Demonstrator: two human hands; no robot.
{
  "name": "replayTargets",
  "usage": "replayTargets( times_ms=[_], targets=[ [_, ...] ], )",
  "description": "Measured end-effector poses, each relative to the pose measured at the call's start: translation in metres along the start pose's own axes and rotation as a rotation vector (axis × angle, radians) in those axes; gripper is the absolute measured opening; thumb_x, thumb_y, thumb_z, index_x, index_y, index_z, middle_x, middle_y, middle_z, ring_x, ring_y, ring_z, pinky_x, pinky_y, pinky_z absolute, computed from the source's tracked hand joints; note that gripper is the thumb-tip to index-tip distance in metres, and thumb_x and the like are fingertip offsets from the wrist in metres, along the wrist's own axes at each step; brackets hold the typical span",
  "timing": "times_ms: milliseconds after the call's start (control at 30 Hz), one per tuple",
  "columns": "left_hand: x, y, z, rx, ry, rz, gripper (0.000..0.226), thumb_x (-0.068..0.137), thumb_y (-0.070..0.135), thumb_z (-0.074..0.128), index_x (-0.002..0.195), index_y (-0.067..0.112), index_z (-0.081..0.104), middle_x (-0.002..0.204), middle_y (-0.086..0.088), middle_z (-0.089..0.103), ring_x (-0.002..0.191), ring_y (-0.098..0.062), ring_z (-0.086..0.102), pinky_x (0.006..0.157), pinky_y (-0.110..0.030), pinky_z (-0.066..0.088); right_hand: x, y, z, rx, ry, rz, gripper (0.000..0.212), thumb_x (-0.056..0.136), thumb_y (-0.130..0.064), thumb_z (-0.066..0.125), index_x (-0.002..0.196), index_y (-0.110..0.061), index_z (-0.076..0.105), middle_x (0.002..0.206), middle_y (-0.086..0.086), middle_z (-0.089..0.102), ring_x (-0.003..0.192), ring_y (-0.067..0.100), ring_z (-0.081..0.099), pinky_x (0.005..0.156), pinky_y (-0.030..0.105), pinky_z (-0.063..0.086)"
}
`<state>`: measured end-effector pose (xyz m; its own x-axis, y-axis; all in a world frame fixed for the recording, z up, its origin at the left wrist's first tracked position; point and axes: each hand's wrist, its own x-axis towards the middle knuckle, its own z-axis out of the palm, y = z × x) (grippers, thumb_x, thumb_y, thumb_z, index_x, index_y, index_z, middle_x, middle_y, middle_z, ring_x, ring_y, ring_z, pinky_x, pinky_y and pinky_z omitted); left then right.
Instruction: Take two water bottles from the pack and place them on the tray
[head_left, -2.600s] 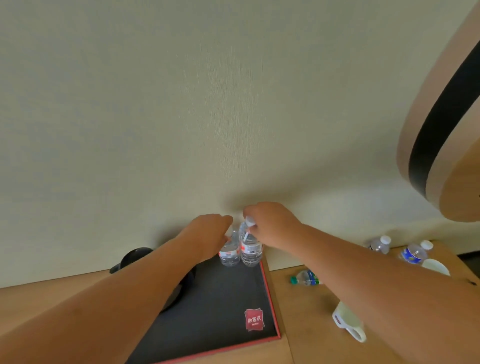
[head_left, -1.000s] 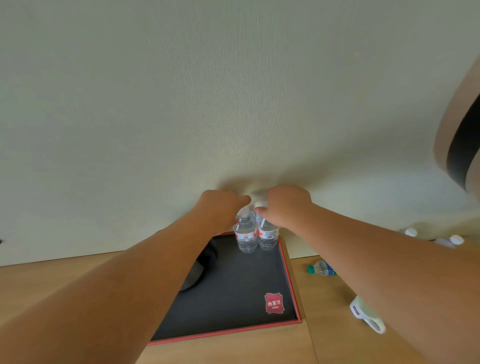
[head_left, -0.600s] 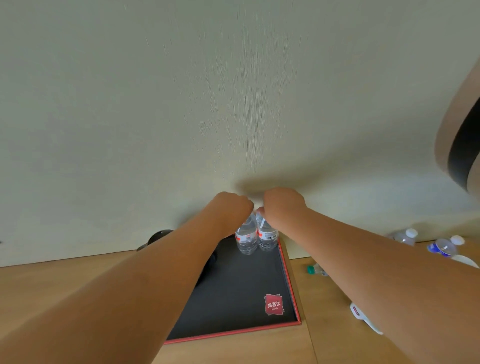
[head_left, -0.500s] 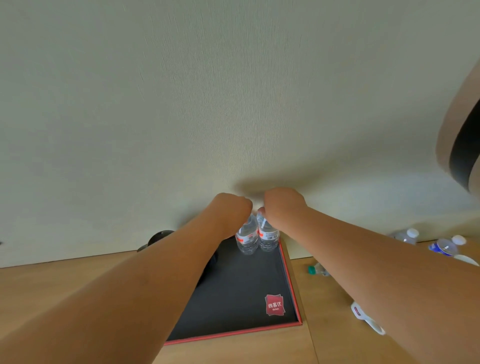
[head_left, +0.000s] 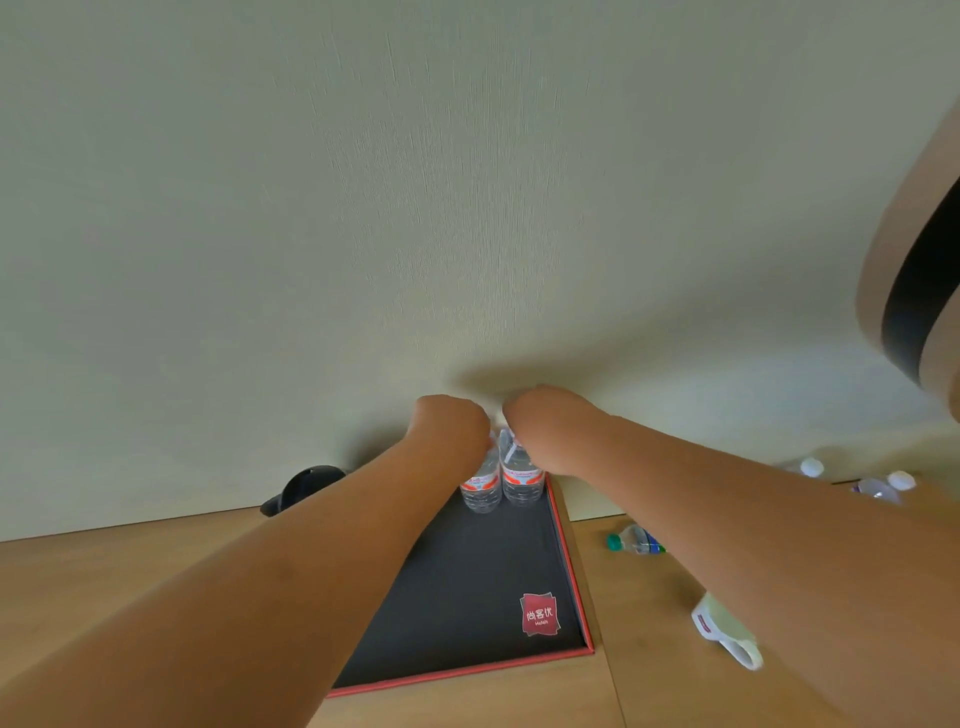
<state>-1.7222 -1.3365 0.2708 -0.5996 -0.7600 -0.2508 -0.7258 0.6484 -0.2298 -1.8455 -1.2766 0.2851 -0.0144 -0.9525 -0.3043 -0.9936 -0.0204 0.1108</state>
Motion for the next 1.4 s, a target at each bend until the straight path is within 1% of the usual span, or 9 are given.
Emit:
replayTargets(
  times_ms=[133,233,433,700,933,1033,1133,1267,1400],
  targets=[
    [-0.001,0.007,0.001,-0.072,-0.021,0.013,0.011,0.105,0.020,0.051,0.103,0.015,0.060,0.077,0.004,0.058,0.081,-0.022,0.063,0.069,-0.029,0.040,0.001,0.008,0.006,0.038,0.021,0.011,0.023,0.095,0.001,0.057,0.116,-0.003,0.067,0.116,0.012,0.069,0.105,0.028,0.065,0.087,0.034,0.048],
    [-0.001,0.004,0.002,-0.204,-0.068,0.060,0.025,0.106,0.018,0.051,0.128,0.005,0.053,0.114,-0.012,0.069,0.106,-0.030,0.068,0.078,-0.035,0.048,0.002,0.012,0.014,0.076,0.048,0.030,0.012,0.095,-0.001,0.057,0.100,-0.009,0.063,0.090,0.005,0.061,0.085,0.023,0.054,0.072,0.030,0.039],
    [-0.007,-0.010,0.011,-0.274,-0.051,0.150,0.037,0.100,0.020,0.062,0.130,0.008,0.045,0.115,-0.015,0.065,0.090,-0.026,0.058,0.073,-0.033,0.044,0.004,0.004,0.016,0.141,-0.002,0.039,0.029,0.100,-0.002,0.052,0.126,-0.003,0.063,0.114,0.014,0.064,0.104,0.027,0.063,0.080,0.033,0.043],
    [-0.005,-0.014,0.011,-0.360,-0.006,0.100,0.042,0.100,0.031,0.061,0.139,0.017,0.051,0.132,-0.008,0.065,0.122,-0.030,0.061,0.086,-0.032,0.043,0.006,0.017,0.017,0.123,0.123,-0.006,0.023,0.093,-0.004,0.060,0.114,-0.010,0.067,0.109,0.007,0.069,0.102,0.027,0.067,0.071,0.027,0.036],
    [-0.004,-0.009,0.015,-0.391,-0.027,0.065,0.037,0.100,0.025,0.059,0.133,0.010,0.051,0.119,-0.016,0.067,0.113,-0.035,0.063,0.076,-0.033,0.038,0.011,0.009,0.013,0.105,0.000,0.029,0.028,0.099,-0.005,0.051,0.124,-0.002,0.065,0.117,0.011,0.068,0.111,0.028,0.064,0.078,0.030,0.039],
    [-0.010,-0.005,0.013,-0.370,-0.016,0.061,0.036,0.101,0.024,0.058,0.131,0.008,0.047,0.116,-0.018,0.067,0.111,-0.037,0.063,0.077,-0.037,0.043,0.006,0.001,0.008,0.115,-0.021,0.054,0.026,0.099,-0.004,0.049,0.119,-0.002,0.066,0.102,0.010,0.067,0.101,0.026,0.064,0.075,0.030,0.039],
    [-0.015,-0.002,0.015,-0.384,-0.030,0.003,0.040,0.100,0.028,0.060,0.132,0.011,0.043,0.114,-0.016,0.067,0.106,-0.036,0.066,0.078,-0.039,0.050,-0.003,-0.003,0.005,0.183,0.015,0.105,0.027,0.096,-0.005,0.053,0.119,-0.004,0.068,0.110,0.011,0.069,0.104,0.027,0.067,0.081,0.033,0.049],
    [-0.030,-0.007,0.016,-0.572,-0.082,-0.117,0.065,0.093,0.030,0.072,0.144,0.007,0.040,0.128,-0.015,0.066,0.115,-0.035,0.066,0.088,-0.037,0.054,-0.022,-0.002,0.012,0.341,0.147,0.155,0.052,0.096,-0.013,0.054,0.146,-0.008,0.040,0.121,0.012,0.064,0.111,0.032,0.065,0.085,0.038,0.051],
    [-0.066,-0.019,0.023,-0.540,-0.141,-0.078,0.055,0.097,0.026,0.068,0.146,0.008,0.051,0.143,-0.013,0.060,0.128,-0.031,0.059,0.100,-0.033,0.046,-0.051,-0.011,0.030,0.431,0.176,0.247,0.086,0.091,-0.010,0.059,0.161,-0.010,0.011,0.137,0.014,0.055,0.117,0.033,0.061,0.091,0.044,0.054]
  ],
)
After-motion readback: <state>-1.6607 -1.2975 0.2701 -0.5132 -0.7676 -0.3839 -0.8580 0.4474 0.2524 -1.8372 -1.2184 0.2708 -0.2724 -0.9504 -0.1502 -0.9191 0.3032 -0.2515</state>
